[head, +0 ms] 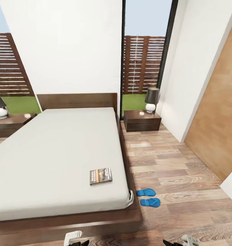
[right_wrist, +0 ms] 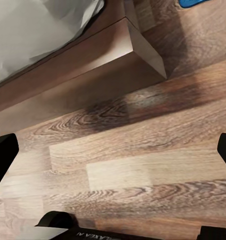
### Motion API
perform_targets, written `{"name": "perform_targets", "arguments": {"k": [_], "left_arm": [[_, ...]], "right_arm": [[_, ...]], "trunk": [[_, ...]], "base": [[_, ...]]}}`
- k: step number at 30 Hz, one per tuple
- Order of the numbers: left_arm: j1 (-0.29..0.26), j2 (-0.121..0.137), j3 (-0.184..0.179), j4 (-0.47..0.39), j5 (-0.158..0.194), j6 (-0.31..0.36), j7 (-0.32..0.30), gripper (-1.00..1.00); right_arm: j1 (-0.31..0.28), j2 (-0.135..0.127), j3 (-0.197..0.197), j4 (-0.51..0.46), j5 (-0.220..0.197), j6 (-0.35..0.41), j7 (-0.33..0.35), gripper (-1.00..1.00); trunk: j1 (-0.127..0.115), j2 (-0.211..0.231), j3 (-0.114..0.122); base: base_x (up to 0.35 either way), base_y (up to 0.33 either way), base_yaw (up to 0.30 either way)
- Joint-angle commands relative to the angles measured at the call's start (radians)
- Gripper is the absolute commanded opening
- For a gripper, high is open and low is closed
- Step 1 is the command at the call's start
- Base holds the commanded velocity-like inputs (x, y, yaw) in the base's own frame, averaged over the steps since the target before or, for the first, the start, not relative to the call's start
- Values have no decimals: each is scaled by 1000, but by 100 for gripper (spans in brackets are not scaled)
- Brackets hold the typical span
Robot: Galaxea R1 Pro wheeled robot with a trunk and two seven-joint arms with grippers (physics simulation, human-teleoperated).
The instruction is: In the bedroom, move the book from the bed onto either nightstand, and place the two sandals side by side next to the bed.
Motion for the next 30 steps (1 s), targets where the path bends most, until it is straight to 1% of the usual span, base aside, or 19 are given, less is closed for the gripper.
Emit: {"name": "perform_targets", "arguments": {"k": [1, 2, 9, 30], "left_arm": [[-1, 0, 8, 1, -10, -5, -2, 100], [-1, 0, 8, 1, -10, -5, -2, 100], [-1, 0, 8, 1, -11, -4, -3, 100], [-1, 0, 6, 1, -12, -2, -4, 100]], "right_arm": [[-1, 0, -8, -1, 4, 6, 6, 100], [-1, 0, -8, -1, 4, 6, 6, 100], [-1, 0, -8, -1, 4, 6, 6, 100], [0, 0, -10, 0, 3, 5, 3, 100]], "trunk": [[-4, 7, 2], [-8, 14, 5], [-8, 14, 5], [-88, 161, 71]], "base": [[0, 0, 38], [0, 0, 116], [0, 0, 129], [0, 0, 4]]}}
